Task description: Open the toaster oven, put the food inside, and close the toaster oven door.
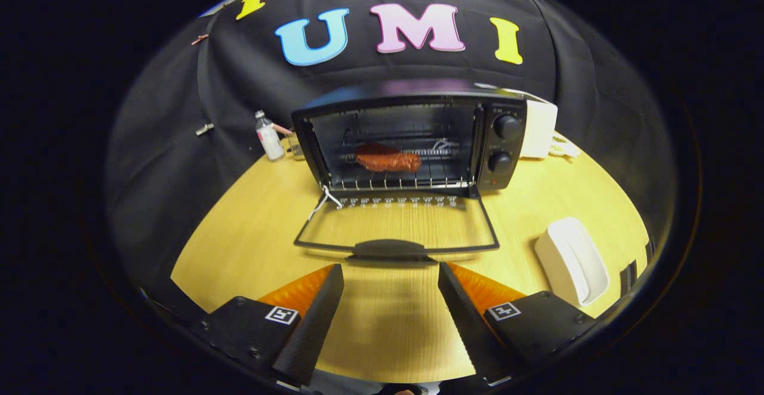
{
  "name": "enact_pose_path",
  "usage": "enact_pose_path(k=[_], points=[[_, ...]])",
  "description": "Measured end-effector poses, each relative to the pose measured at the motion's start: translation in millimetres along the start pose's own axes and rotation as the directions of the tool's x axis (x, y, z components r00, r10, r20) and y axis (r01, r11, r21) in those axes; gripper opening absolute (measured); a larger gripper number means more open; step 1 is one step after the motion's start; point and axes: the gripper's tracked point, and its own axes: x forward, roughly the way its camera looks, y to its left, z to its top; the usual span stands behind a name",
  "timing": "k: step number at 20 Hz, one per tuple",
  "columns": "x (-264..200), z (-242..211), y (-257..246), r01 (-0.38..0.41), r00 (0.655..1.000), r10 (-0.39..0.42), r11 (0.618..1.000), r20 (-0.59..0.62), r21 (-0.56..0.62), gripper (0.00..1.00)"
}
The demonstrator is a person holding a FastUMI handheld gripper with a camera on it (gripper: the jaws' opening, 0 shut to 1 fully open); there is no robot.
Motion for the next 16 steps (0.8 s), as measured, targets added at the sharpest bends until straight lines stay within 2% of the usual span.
enact_pose_path(k=[7, 13, 16], points=[[41.9, -18.0, 2.1, 0.064, 0.995, -0.064, 0.998, -0.080, -0.002, 0.99], [56.9, -34.0, -2.8, 0.113, 0.985, -0.116, 0.993, -0.128, -0.032, 0.96], [60.3, -28.5, -4.3, 0.145, 0.982, -0.149, 0.988, -0.113, -0.045, 0.96]])
